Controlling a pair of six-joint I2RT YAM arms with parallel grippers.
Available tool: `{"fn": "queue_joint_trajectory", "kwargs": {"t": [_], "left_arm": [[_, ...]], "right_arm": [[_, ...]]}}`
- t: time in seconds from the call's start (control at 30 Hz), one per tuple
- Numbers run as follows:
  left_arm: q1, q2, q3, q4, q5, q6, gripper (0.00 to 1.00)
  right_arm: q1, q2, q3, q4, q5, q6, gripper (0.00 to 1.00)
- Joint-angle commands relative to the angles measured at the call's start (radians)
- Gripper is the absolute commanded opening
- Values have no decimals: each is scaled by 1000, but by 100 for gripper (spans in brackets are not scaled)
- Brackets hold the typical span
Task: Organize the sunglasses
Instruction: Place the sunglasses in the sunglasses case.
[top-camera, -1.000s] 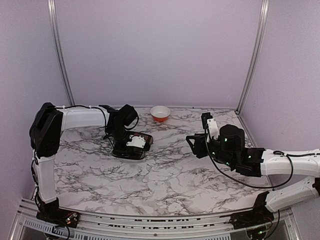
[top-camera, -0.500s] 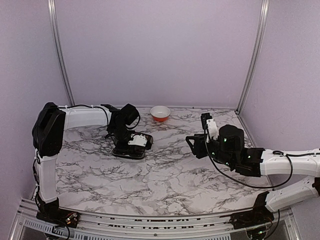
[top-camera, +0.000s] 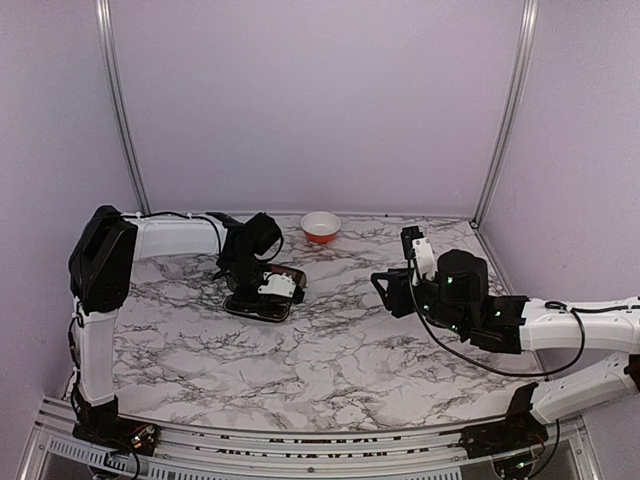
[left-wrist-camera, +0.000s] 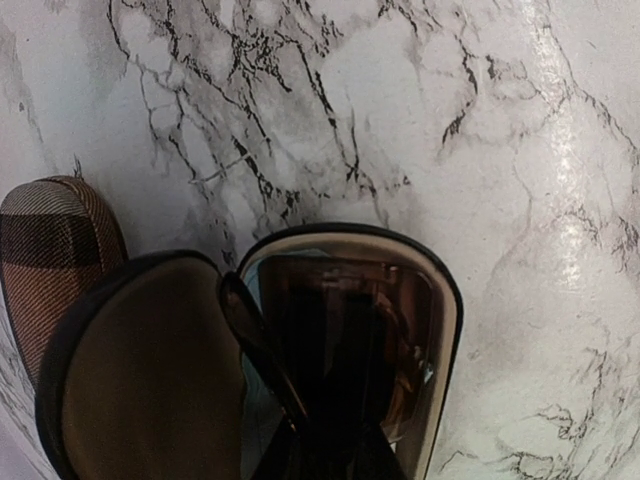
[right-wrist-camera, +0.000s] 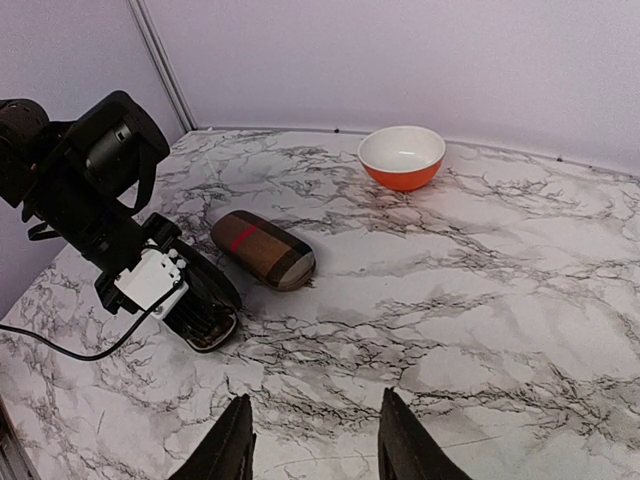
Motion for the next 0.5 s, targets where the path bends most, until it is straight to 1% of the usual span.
{"fn": "queue_joint_trajectory", "kwargs": {"t": [0.0,0.1,0.13,0.23,0.27,0.3,0.47], "left_arm": [[-2,9,-2,-36,-3,-6,21],[-1,2,-4,-36,6,-1,32],[-1,0,-3,-36,10,-1,34],[-1,-5,-1,-36,16,2,37],[-1,-8,-1,-36,15,2,42],[-1,-9,-1,-36,17,4,44],[-1,-24,3,-34,20,4,46]], "right_arm": [[-7,5,13,11,-8,2,41],[-7,5,14,11,-7,2,41],[-7,5,14,11,-8,1,41],[-7,6,16,9,-7,1,41],[-7,6,16,8,-9,1,41],[-7,7,17,8,-9,1,41],[-7,8,23,5,-11,-2,41]]}}
